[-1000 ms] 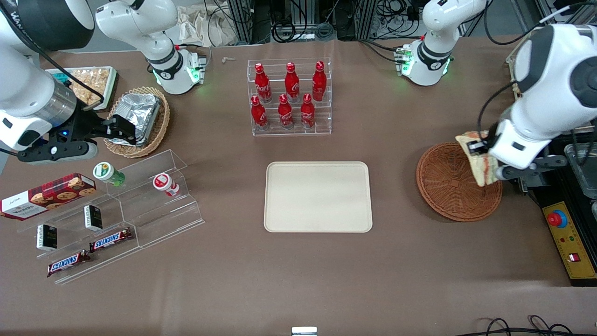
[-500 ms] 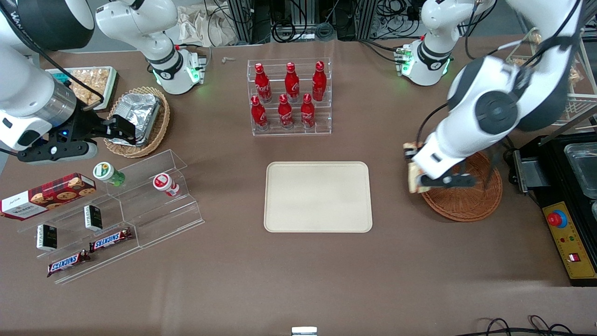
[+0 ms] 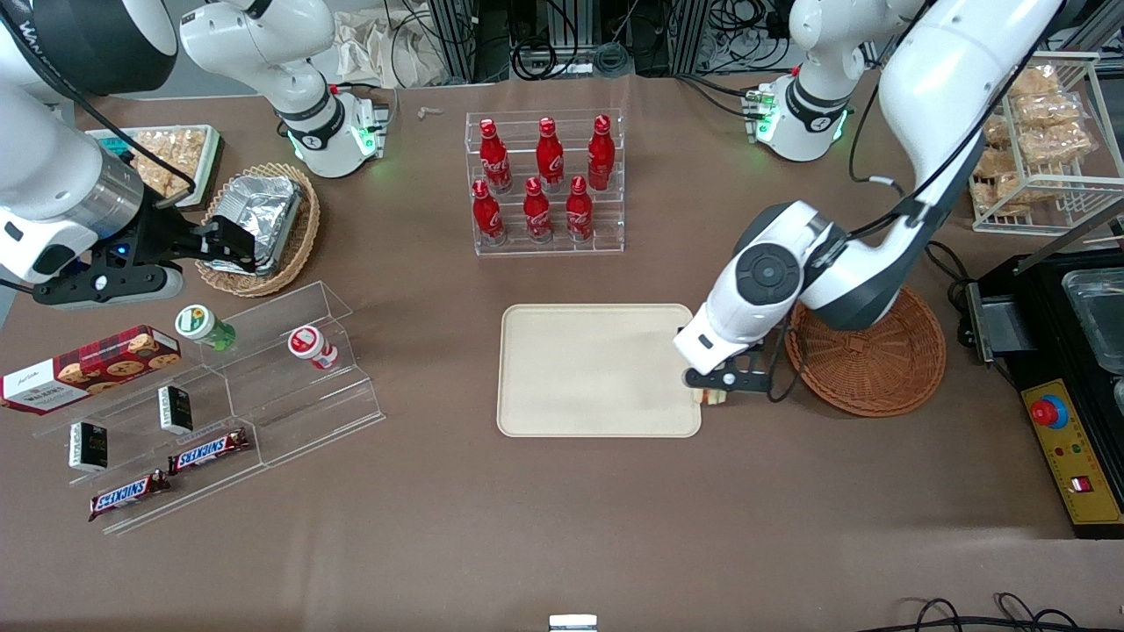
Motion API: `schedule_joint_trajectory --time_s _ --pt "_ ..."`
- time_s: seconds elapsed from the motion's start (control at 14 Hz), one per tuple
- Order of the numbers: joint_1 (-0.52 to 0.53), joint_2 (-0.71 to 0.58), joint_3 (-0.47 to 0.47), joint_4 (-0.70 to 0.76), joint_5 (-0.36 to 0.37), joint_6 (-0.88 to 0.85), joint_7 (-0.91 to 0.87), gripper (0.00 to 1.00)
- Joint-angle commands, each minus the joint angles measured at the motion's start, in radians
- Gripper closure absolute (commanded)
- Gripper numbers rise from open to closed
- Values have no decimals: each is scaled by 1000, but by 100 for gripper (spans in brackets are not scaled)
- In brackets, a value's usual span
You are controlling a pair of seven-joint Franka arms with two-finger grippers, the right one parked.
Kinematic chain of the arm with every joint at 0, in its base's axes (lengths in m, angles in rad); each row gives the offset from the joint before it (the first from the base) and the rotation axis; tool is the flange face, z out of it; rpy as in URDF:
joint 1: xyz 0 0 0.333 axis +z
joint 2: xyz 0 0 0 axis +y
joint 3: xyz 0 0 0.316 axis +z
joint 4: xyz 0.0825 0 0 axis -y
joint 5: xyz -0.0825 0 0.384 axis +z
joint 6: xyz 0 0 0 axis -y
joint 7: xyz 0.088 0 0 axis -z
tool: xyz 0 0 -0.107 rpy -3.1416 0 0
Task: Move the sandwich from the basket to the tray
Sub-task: 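Carry the sandwich over the white tray and lower it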
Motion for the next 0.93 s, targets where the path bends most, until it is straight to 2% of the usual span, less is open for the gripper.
schedule_joint_trajectory --time_s 0.0,0.21,0.43,0.5,0.64,0.71,0.79,0.86 --pt "-51 54 26 30 53 42 -45 100" --pt "-106 87 80 30 73 109 -54 100" --pt "-167 113 137 30 73 165 -54 95" --pt "-183 116 154 30 73 169 -54 89" --pt "-209 130 177 30 75 183 -53 69" --pt "-210 131 180 30 73 195 -54 54" --pt "-210 130 180 30 72 196 -57 17" --pt "-209 125 180 30 69 193 -65 0"
